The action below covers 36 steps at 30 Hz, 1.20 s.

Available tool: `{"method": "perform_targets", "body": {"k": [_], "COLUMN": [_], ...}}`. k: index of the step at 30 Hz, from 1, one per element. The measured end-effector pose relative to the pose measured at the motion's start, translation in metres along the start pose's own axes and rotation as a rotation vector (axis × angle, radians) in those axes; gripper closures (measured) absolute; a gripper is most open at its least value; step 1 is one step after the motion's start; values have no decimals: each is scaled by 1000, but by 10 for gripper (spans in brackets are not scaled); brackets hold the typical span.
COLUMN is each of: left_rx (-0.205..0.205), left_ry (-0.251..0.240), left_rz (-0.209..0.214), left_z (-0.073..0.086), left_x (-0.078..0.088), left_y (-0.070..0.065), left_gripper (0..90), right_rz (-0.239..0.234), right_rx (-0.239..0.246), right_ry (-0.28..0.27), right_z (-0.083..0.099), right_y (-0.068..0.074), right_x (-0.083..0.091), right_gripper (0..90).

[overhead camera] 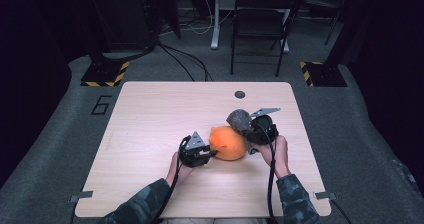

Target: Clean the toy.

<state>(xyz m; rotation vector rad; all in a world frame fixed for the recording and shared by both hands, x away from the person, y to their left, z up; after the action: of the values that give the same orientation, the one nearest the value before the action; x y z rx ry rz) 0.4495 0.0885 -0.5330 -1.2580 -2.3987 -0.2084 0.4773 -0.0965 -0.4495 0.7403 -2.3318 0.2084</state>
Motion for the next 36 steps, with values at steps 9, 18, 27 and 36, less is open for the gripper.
{"method": "perform_targets", "body": {"k": [9,18,27,36], "left_rx": [2,-22,-112,-93], "left_ry": [-3,-9,-3,-18], "left_rz": [3,-31,-120,-141], "left_z": [0,0,4,1], "left_x": [-1,-1,-9,-10], "left_y": [0,-2,-13,-13], "left_gripper": [701,553,387,691], "right_rz": [-75,-18,-20,-13], "right_rx": [-46,-9,-29,-23], "right_ry": [-79,12,11,1], "right_z": [-11,5,10,8], "right_y": [4,10,7,7], "right_x": [11,-17,-25,-24], "right_gripper": [736,735,733,730]}}
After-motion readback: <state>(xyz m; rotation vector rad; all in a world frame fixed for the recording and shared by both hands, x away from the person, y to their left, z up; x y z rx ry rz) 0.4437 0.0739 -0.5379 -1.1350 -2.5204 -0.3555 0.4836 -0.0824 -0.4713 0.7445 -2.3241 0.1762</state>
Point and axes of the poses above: each handheld gripper's, and its own axes: x roughly backward along the jaws, z roughly out of its underside, y roughly to its left, the point moved 6 cm from there along -x, roughly forward along the jaws, and after that the axes turned 5 degrees about -y, right-handed, at the moved point
